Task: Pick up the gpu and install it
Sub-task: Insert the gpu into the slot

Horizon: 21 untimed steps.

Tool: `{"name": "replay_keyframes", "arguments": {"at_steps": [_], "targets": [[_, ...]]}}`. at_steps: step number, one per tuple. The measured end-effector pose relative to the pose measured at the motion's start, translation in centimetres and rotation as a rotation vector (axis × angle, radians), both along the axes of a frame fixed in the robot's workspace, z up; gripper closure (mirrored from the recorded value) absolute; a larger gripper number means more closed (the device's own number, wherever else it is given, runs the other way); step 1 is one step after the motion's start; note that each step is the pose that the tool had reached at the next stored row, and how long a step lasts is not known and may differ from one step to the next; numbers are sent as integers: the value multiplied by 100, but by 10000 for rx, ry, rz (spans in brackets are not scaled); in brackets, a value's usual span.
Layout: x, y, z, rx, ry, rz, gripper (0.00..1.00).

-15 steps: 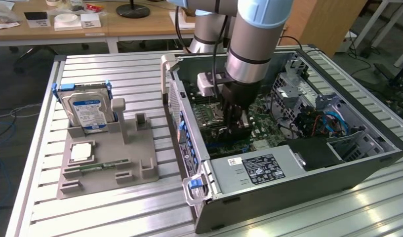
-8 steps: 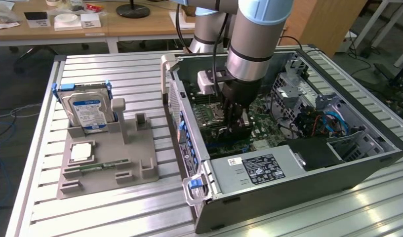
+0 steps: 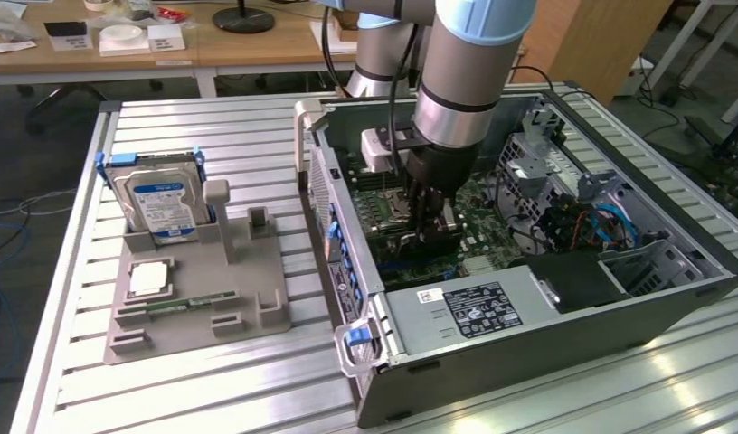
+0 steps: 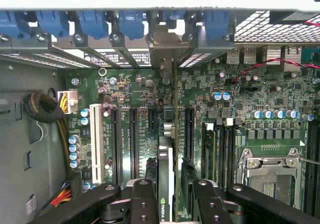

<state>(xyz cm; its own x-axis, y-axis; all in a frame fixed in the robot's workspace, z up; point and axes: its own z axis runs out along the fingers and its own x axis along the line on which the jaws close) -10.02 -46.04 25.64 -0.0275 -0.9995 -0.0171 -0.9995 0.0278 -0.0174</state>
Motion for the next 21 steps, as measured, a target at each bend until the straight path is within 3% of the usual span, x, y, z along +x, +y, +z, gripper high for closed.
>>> {"name": "replay_keyframes", "arguments": {"at_steps": [7, 8, 21], "targets": [[0, 0, 0, -3, -1, 0, 68], [0, 0, 0, -1, 0, 0, 74], [-2, -1, -4, -1, 0, 0, 74]]}}
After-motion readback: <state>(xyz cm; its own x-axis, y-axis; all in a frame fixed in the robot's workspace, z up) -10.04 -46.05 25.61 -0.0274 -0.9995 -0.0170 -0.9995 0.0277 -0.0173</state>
